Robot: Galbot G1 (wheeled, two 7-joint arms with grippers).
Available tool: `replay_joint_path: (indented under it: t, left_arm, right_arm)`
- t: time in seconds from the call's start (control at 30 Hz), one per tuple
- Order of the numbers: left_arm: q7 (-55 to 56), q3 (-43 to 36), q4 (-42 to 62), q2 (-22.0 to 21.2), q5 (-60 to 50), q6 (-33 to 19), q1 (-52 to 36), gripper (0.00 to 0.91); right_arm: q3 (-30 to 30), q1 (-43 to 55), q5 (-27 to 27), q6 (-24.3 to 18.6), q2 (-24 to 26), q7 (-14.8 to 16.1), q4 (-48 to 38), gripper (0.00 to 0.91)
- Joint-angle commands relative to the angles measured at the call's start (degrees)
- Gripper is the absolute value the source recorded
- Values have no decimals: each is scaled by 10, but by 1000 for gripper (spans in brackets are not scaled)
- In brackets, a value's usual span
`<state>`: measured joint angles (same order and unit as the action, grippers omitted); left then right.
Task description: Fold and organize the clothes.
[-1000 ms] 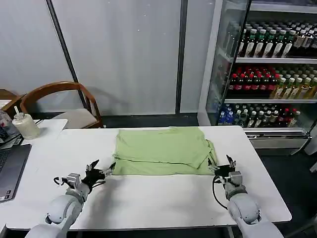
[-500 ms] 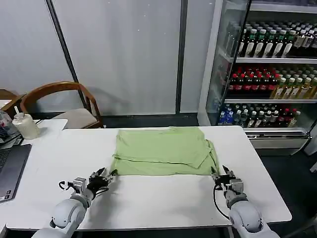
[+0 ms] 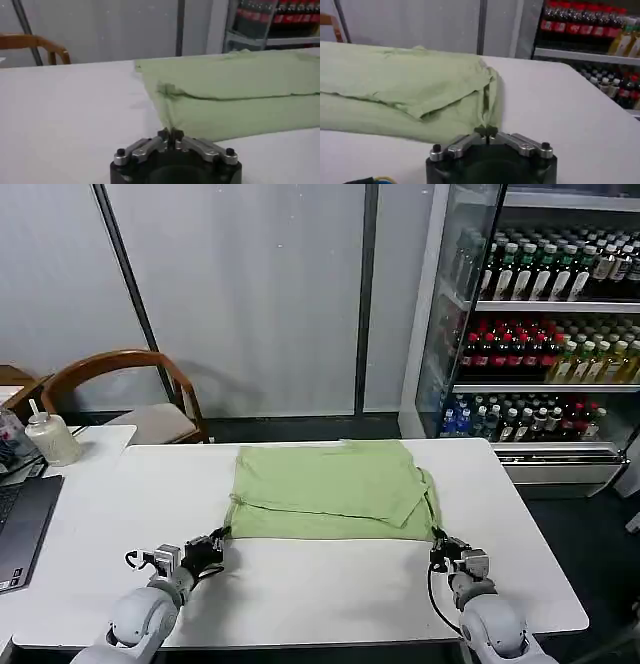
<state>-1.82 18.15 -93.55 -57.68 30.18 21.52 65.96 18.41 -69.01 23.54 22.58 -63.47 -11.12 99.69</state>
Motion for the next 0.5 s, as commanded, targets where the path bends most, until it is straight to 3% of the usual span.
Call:
replay_joint_path:
  t: [0.03,0.2,0.5]
  left_arm:
    - [-21,36,-79,5,-23,1,89,10]
    - [-18,87,-161,11,-35,-4,220,10]
    - [-26,176,-209,15,-38,-41,364,10]
  right_arm:
    - [22,-80,-20,3,3,4,84,0]
    - [45,-176,-56,-4,9,10,167,0]
    - [69,-276,-89,-20,21,8,226,0]
